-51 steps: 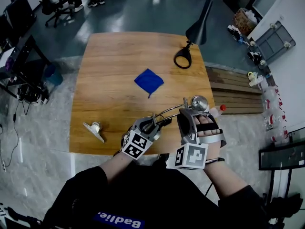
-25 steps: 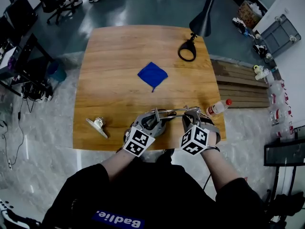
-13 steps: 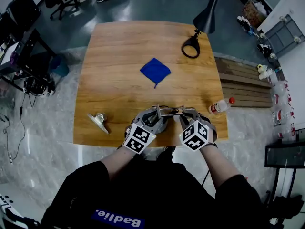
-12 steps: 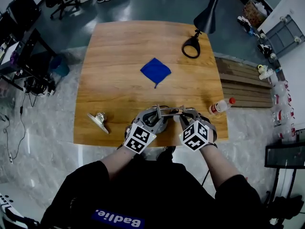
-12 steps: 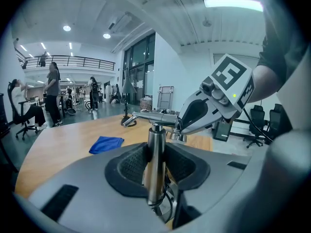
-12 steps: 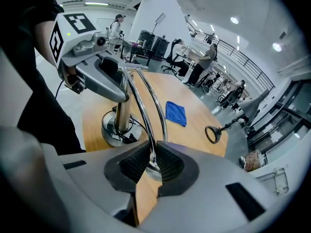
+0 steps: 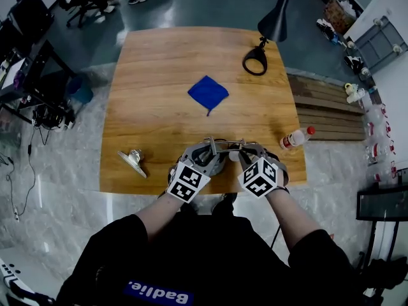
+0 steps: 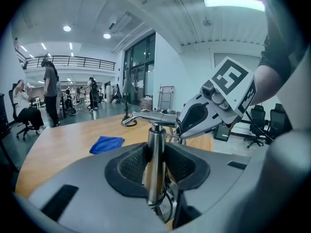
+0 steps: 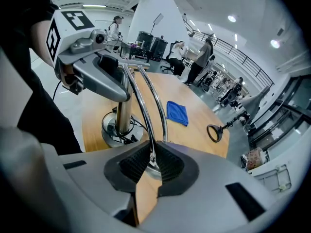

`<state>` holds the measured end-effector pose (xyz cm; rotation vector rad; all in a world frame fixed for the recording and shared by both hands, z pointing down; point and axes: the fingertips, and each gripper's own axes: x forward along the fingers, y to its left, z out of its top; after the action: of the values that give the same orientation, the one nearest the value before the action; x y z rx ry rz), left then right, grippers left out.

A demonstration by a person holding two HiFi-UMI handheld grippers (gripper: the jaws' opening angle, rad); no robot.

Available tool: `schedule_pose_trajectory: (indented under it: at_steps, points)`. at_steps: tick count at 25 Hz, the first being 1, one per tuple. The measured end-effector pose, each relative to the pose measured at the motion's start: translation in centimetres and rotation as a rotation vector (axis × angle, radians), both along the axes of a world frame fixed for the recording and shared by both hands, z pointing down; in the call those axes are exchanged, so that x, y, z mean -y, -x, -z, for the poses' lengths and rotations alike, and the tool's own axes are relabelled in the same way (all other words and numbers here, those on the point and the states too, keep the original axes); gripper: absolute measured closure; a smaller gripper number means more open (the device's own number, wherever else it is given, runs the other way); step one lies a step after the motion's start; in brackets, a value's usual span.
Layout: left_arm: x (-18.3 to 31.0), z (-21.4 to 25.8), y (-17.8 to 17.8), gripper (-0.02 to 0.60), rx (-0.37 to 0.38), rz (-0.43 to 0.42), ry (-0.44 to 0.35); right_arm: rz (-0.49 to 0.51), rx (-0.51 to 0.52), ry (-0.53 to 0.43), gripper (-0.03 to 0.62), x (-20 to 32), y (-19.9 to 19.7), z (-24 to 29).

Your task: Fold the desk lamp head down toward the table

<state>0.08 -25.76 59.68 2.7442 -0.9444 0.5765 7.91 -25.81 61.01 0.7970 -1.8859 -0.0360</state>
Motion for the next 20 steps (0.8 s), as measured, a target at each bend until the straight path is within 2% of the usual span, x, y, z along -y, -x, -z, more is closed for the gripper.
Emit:
schedule_pose_trajectory:
  at_steps: [7,10,15,20]
  points:
    - [0.2,0.1,-0.1,0.459,0.018,-0.021,-0.012,-0.031,0.046,-0.011,0.554,0.1,0.0,0.1]
    - [0.0,0.5,0.4,0.457,0.038,-0.007,-0.029,-0.059,0.065,-0.056,0.536,0.0,-0.5,1.2]
    - [-1.5,2.0,2.1,0.457,0.064,0.106,-0.055,-0.029,0.134,-0.135,0.525,-2.4,-1.2,4.1]
    - [-5.8,4.8,1.8,0.457,0.063,0.234,-0.091,0.007,0.285,-0.139,0.526,-7.2,-2.7,6.5]
